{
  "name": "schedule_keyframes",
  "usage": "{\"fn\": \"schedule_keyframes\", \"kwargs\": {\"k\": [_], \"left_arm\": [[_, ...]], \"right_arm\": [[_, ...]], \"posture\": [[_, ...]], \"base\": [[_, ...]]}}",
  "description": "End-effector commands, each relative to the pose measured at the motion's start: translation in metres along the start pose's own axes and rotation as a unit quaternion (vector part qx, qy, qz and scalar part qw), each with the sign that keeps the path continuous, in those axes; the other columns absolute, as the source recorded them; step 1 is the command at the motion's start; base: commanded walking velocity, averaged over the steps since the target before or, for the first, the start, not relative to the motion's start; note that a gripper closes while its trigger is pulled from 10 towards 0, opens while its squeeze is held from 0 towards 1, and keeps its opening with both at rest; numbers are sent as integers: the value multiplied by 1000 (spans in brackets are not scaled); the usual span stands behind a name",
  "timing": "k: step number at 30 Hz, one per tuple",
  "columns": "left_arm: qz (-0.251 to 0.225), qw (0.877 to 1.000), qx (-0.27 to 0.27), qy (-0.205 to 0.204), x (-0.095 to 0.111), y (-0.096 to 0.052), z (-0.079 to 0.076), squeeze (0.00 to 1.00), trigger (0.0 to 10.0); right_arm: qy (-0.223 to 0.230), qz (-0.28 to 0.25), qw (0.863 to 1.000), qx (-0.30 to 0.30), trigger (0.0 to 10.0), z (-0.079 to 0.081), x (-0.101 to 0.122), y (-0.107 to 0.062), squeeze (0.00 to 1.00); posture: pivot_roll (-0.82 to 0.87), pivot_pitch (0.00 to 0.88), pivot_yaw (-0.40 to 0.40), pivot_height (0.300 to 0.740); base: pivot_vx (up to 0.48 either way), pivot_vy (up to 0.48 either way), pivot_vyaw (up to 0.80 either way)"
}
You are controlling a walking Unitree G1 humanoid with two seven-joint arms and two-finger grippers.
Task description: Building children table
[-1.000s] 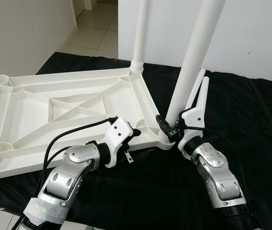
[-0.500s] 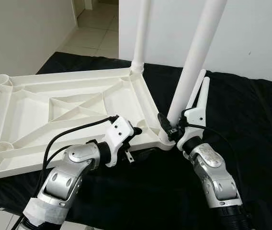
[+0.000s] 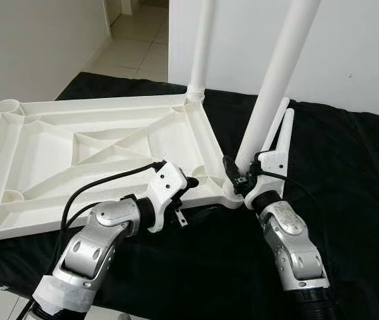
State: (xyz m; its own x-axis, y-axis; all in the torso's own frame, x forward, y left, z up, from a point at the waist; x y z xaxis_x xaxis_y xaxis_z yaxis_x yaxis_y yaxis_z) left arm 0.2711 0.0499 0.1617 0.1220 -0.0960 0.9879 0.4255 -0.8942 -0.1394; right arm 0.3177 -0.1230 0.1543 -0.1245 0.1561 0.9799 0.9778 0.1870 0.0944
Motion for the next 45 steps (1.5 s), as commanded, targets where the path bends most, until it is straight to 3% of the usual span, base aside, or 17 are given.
{"fn": "schedule_keyframes", "kwargs": {"k": [1,12,19,28,30,35,39,45], "left_arm": [[-1,1000,26,0,-1,1,1,0,10000],[-1,1000,20,1,-2,3,-1,0,10000],[-1,1000,18,4,-2,4,-1,0,10000],[-3,1000,21,6,0,4,1,0,10000],[-3,1000,22,6,0,4,0,0,10000],[-3,1000,22,5,-1,4,0,0,10000],[-2,1000,23,4,-1,3,0,0,10000],[-3,1000,24,3,0,3,1,0,10000]], "right_arm": [[29,112,987,-112,10000,-28,-51,-16,0],[26,118,975,-185,10000,-24,-47,-16,0],[34,132,980,-145,10000,-15,-53,-10,0],[6,75,992,-98,10000,-8,-39,-3,0],[29,37,995,-86,10000,-11,-36,-10,0],[40,37,994,-97,10000,-19,-44,-17,0],[93,26,988,-118,10000,-25,-44,-20,0],[82,24,990,-112,10000,-23,-45,-20,0]], "posture": [[-8,78,-23,740],[-9,61,-26,740],[-11,51,-26,740],[-11,49,-28,740],[-12,56,-25,740],[-13,62,-24,740],[-13,69,-22,740],[-14,74,-22,740]], "base": [[0,0,0],[0,0,0],[0,0,0],[0,0,0],[0,0,0],[0,0,0],[0,0,0],[0,0,0]]}}
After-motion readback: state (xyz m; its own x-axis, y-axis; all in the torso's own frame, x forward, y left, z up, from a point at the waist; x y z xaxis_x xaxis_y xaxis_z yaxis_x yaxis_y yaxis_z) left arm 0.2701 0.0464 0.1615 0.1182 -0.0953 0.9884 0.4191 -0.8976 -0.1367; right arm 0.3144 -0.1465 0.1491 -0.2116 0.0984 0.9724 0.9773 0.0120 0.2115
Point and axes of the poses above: a point about 5 cm out from each wrist's last joint towards the gripper, its own y axis pointing out of the wrist towards the gripper, its own x axis along the axis of the wrist's last joint, z = x × y, the point moved 3 cm from there along y, pointing out of the wrist towards the gripper, and after that the axes turned 12 degrees about -y, right-handed, at the moved point
